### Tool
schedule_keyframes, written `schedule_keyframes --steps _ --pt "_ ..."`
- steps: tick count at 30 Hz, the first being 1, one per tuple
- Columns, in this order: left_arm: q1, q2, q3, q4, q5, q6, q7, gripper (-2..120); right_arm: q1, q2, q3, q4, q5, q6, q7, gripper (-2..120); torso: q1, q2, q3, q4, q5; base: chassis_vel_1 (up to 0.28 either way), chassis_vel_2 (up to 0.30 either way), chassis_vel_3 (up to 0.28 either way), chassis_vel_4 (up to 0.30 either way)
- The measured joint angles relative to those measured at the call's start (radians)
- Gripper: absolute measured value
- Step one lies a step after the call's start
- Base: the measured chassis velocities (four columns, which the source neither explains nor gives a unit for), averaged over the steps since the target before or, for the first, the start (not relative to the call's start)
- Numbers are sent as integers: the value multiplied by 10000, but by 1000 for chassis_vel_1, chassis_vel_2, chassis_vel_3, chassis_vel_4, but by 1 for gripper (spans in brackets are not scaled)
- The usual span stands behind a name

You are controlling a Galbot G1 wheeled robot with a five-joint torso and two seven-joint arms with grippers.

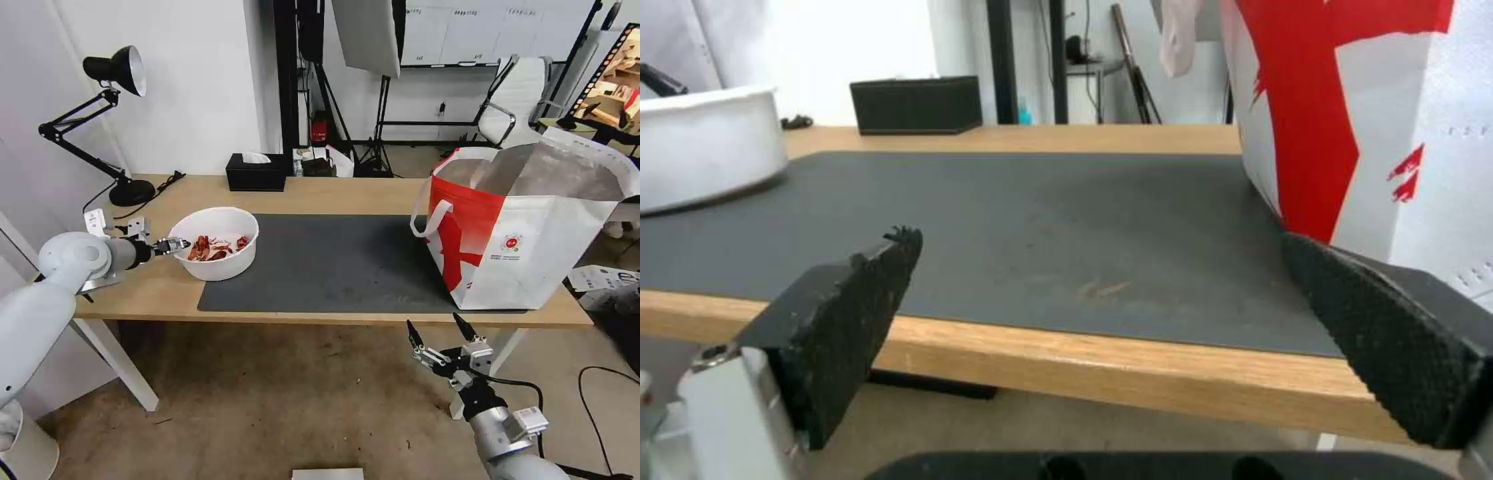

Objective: Pick up the trash from the table and place it into the takeout bag.

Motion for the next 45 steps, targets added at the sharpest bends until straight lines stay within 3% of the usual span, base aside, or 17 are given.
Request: schedule_keyframes --steps 5,12,22,25,29,32,36,45 --pt "-2 -33 52 0 -15 -4 -75 30 0 0 0 0 0 0 0 100 0 0 1 0 0 0 0 0 0" --pt "-18 -85 55 -145 -28 -13 -122 1 0 0 0 0 0 -1 0 100 0 0 0 0 -2 0 0 0 0" --pt "170 -152 -88 -738 135 -952 44 0 1 0 0 0 0 0 0 100 0 1 0 1 -1 0 0 0 0" --pt "192 -188 -122 -1239 984 -2068 238 0 1 0 0 0 0 0 0 100 0 1 0 -1 0 0 0 0 0" --pt "273 -175 -125 -1488 1935 -2799 497 0 1 0 0 0 0 0 0 100 0 1 0 -2 2 0 0 0 0" --pt "513 -70 -124 -1704 3470 -3685 821 0 0 0 0 0 0 -1 0 100 0 1 0 1 0 0 0 0 0" --pt "697 -35 -208 -1853 3925 -4043 909 0 1 -1 0 0 0 0 0 100 0 1 0 0 0 0 0 0 0" --pt "706 -39 -162 -2079 3740 -4032 918 0 1 0 0 0 0 0 0 100 0 1 0 2 -1 0 0 0 0"
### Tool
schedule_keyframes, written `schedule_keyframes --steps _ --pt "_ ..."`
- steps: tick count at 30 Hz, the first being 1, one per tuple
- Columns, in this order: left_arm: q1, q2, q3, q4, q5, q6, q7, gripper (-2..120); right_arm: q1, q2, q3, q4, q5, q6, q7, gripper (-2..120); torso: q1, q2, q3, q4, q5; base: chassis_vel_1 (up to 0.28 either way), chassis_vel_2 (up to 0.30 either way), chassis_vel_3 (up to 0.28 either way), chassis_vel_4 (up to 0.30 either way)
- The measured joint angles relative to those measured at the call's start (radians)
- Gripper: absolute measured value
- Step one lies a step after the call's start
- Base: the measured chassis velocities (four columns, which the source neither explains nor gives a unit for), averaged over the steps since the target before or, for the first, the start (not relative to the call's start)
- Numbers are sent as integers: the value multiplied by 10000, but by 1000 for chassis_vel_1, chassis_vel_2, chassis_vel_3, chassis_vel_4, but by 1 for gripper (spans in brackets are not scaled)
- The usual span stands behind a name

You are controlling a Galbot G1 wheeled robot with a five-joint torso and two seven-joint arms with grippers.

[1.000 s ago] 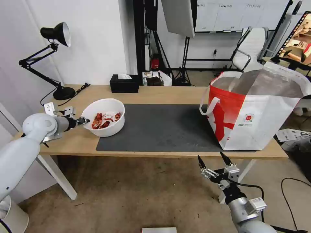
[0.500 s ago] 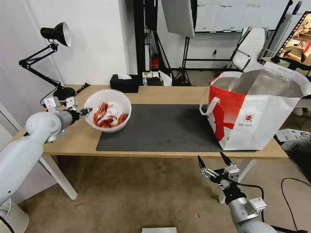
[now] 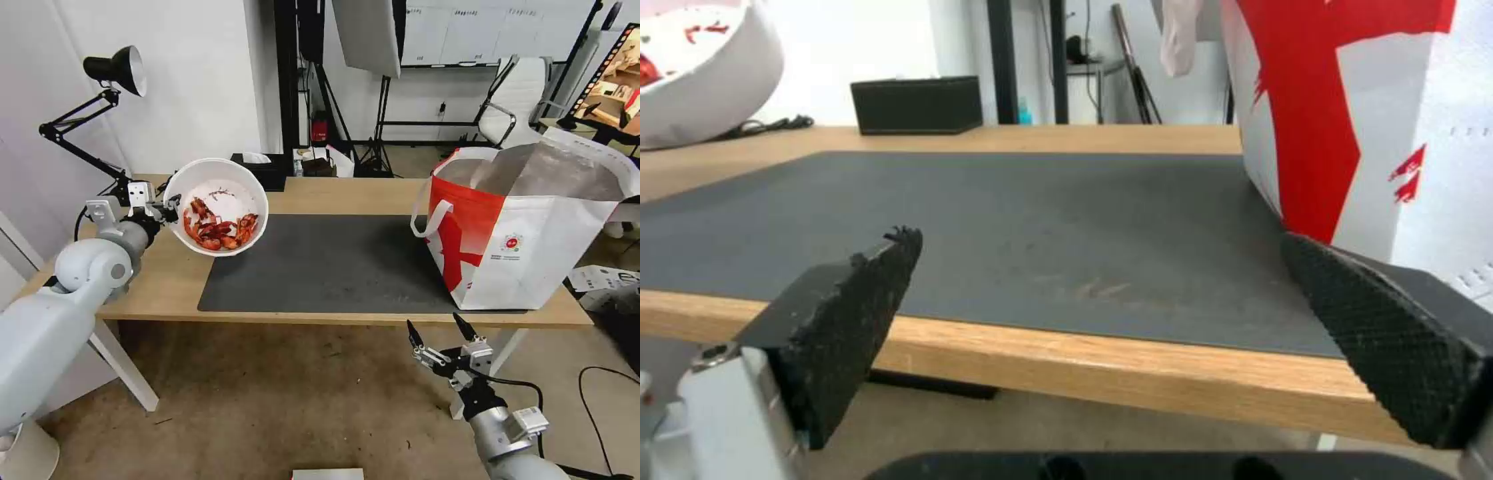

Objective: Pick up the trash from the table and place it into the takeout bag.

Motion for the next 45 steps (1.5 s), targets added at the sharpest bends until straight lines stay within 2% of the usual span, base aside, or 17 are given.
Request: schedule_keyframes --steps 6,9,10,14,15,18,19,22,23,26,27,28,31,35,38,45 --pt "-1344 -463 834 199 -268 341 -215 0 0 0 -1 0 0 -1 0 100 -1 0 0 1 -2 0 0 0 0" --pt "-3212 -1266 2161 608 -863 607 -699 0 0 0 0 1 0 0 1 100 0 0 1 -5 3 0 0 0 0" --pt "-3212 -1266 2161 608 -863 607 -699 0 0 0 0 1 0 0 1 100 0 0 1 -5 3 0 0 0 0" --pt "-5295 -2401 3748 1390 -1611 725 -1077 0 0 -1 0 0 0 0 3 100 1 -2 2 -4 -1 0 0 0 0" --pt "-5295 -2401 3748 1390 -1611 725 -1077 0 0 -1 0 0 0 0 3 100 1 -2 2 -4 -1 0 0 0 0" --pt "-6840 -3179 4679 1927 -2112 763 -1144 0 1 -1 0 0 0 -1 1 100 1 -2 1 -5 5 0 0 0 0" --pt "-6840 -3179 4679 1927 -2112 763 -1144 0 1 -1 0 0 0 -1 1 100 1 -2 1 -5 5 0 0 0 0" --pt "-8284 -4309 5509 2652 -2607 868 -1163 0 1 -1 0 0 0 0 1 100 0 -2 -1 -5 8 0 0 0 0" --pt "-8284 -4309 5509 2652 -2607 868 -1163 0 1 -1 0 0 0 0 1 100 0 -2 -1 -5 8 0 0 0 0" --pt "-9043 -5404 6156 3457 -2680 889 -1172 0 1 -1 0 0 1 -1 1 100 1 -2 0 -4 5 0 0 0 0" --pt "-9171 -5684 6286 3647 -2674 889 -1167 0 1 -2 0 0 1 -1 1 100 1 -2 0 -3 5 0 0 0 0" --pt "-9171 -5684 6286 3647 -2674 889 -1167 0 1 -2 0 0 1 -1 1 100 1 -2 0 -3 5 0 0 0 0" --pt "-9454 -6742 6596 4460 -2421 850 -1044 0 1 -1 0 0 1 0 1 100 0 -2 0 -5 5 0 0 0 0" --pt "-9498 -7279 6626 4878 -2217 775 -992 0 1 -2 0 -1 1 0 1 100 1 -2 0 -4 5 0 0 0 0" --pt "-9487 -8050 6628 5338 -1997 677 -945 0 2 -1 0 -1 1 -1 1 100 0 -1 0 -4 4 0 0 0 0" --pt "-9367 -8826 6585 5829 -1807 536 -941 0 1 -1 0 -1 1 -1 0 100 0 -1 0 -2 3 0 0 0 0"
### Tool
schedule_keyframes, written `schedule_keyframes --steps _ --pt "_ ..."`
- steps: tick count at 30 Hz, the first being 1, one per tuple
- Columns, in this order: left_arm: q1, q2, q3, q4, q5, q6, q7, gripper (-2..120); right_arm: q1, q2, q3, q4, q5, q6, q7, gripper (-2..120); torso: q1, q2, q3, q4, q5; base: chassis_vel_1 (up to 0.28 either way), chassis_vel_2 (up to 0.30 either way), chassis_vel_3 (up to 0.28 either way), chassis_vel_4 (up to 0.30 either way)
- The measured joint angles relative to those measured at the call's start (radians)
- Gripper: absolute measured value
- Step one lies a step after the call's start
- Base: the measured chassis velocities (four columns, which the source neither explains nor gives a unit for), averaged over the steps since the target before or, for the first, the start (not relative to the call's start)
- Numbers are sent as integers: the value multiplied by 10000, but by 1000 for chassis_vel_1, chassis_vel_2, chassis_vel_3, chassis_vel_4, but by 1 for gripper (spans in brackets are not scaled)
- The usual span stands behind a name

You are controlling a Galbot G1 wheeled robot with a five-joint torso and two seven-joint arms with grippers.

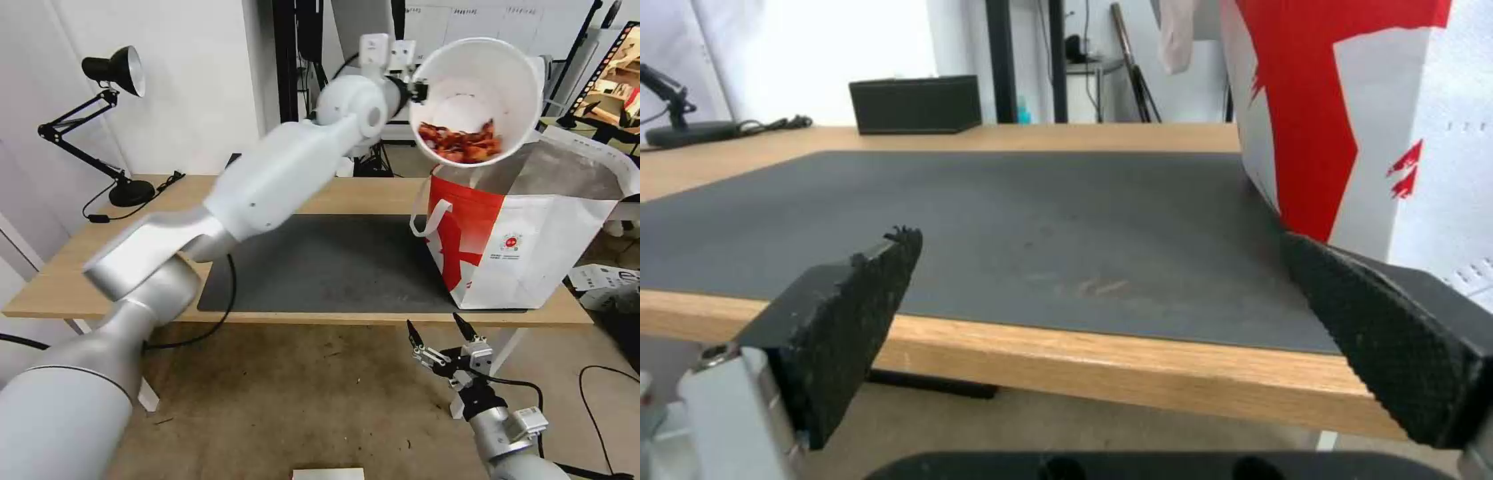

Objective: Pick up the trash from the table and place it into the takeout bag.

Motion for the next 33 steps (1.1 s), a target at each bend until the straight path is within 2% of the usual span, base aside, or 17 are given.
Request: schedule_keyframes --steps 3,6,7,9,13,20,33 --pt "44 -178 154 131 182 -216 29 0 0 0 0 0 0 0 1 100 0 0 -1 -1 0 0 0 0 0" --pt "225 -326 670 314 811 -1121 111 0 0 0 0 0 0 0 0 100 0 0 0 -1 -1 0 0 0 0" --pt "225 -326 670 314 811 -1121 111 0 0 0 0 0 0 0 0 100 0 0 0 -1 -1 0 0 0 0" --pt "450 -331 1155 353 1632 -2020 257 0 0 0 0 0 0 0 0 100 0 -1 0 0 -1 0 0 0 0" --pt "679 -273 1548 264 2466 -2556 370 0 0 0 0 0 0 0 0 100 0 0 0 0 -1 0 0 0 0" --pt "767 -129 1854 -204 2312 -2350 769 0 -1 0 0 0 0 0 0 100 -1 0 0 -1 -2 0 0 0 0" --pt "913 -236 2117 -292 1944 -2024 1153 0 0 0 0 0 0 0 0 100 0 0 0 -1 -2 0 0 0 0"
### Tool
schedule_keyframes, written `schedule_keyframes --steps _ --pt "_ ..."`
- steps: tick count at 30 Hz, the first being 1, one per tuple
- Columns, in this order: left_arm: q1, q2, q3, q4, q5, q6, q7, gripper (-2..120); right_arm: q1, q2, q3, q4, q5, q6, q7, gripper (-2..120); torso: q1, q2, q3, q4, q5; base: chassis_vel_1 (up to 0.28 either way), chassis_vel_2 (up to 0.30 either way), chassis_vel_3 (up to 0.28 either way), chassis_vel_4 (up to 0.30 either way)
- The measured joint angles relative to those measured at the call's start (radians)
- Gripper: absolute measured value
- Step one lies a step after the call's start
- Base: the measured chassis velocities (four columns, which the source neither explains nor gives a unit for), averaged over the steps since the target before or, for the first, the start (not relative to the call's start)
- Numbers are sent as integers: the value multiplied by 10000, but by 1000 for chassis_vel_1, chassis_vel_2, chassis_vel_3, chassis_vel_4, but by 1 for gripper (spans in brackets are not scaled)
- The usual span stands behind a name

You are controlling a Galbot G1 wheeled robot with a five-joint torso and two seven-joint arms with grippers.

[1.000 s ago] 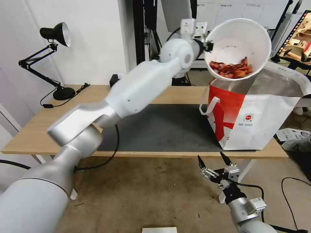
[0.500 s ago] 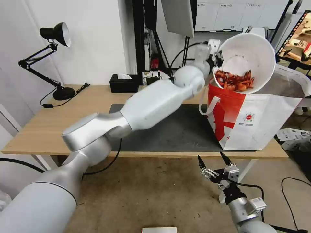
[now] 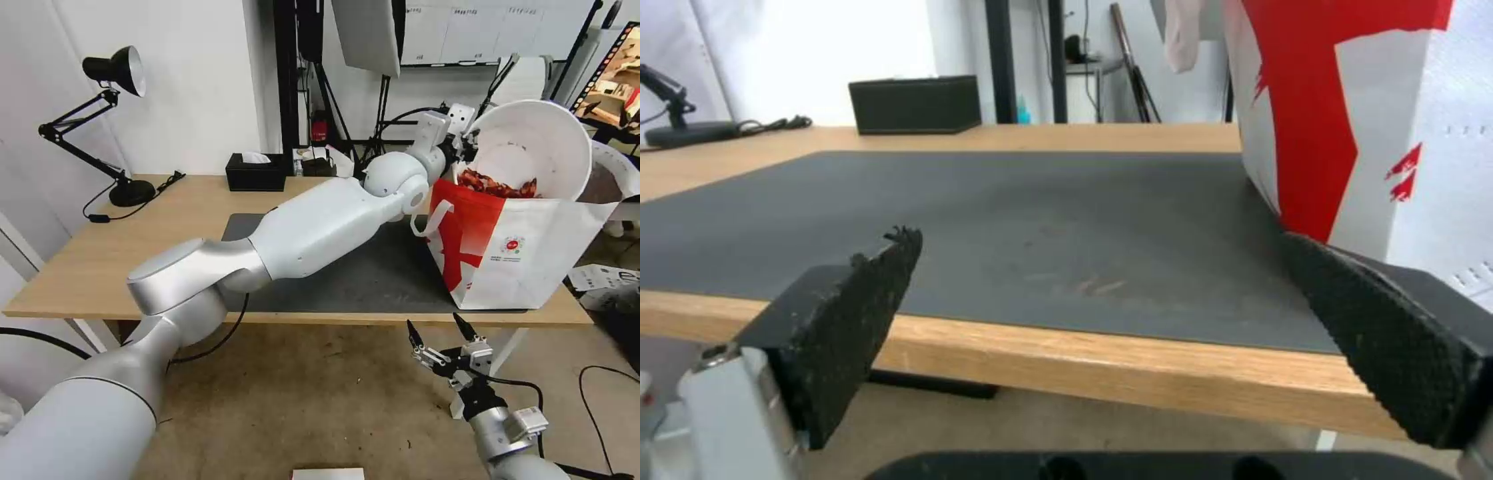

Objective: Pick up the trash from the table and place it into the takeout bag.

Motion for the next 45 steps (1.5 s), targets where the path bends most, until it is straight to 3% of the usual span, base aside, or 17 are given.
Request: schedule_keyframes --steps 9,15,19,21,25,27,30,31,33,35,40,43,44,45 --pt "267 198 312 -234 -26 67 35 1 0 0 0 0 0 0 0 100 0 0 0 0 0 0 0 0 0" --pt "301 400 296 -560 -375 384 -63 27 0 0 0 0 0 0 0 100 0 0 0 1 -2 0 0 0 0" --pt "314 462 240 -718 -589 466 -159 36 0 0 0 0 0 0 -1 100 -1 1 0 0 -2 0 0 0 0" --pt "372 590 164 -910 -688 493 -257 49 0 0 0 0 0 0 0 100 0 0 -1 -1 -1 0 0 0 0" --pt "477 854 15 -1276 -705 494 -382 58 0 0 0 0 0 0 0 100 0 0 0 -1 -2 0 0 0 0" --pt "676 1437 -123 -1963 -674 443 -566 70 0 0 0 0 0 0 0 100 0 1 -1 -4 -2 0 0 0 0" --pt "878 1936 -250 -2560 -615 377 -669 76 0 0 0 0 0 0 0 100 -1 0 0 0 -3 0 0 0 0" --pt "1176 2533 -442 -3282 -436 227 -793 85 0 0 0 -1 0 0 0 100 0 0 0 2 -4 0 0 0 0" --pt "1365 2847 -564 -3661 -289 116 -822 89 0 0 0 -1 0 0 0 100 0 0 0 2 -4 0 0 0 0" --pt "2042 3760 -1044 -4701 125 -74 -882 98 -1 0 1 0 0 0 -1 100 -1 1 -1 0 -4 0 0 0 0" --pt "2939 4593 -1681 -5686 521 -142 -910 99 0 -1 0 0 0 0 -3 100 0 0 0 0 -6 0 0 0 0" --pt "4489 5980 -2934 -7084 1196 -193 -853 100 -1 -1 1 0 0 0 -1 100 -1 1 -1 1 -4 0 0 0 0" --pt "4489 5980 -2934 -7084 1196 -193 -853 100 -1 -1 1 0 0 0 -1 100 -1 1 -1 1 -4 0 0 0 0" --pt "5117 6351 -3437 -7494 1457 -225 -758 100 0 0 0 -1 0 0 -2 100 -1 1 -1 6 -5 0 0 0 0"
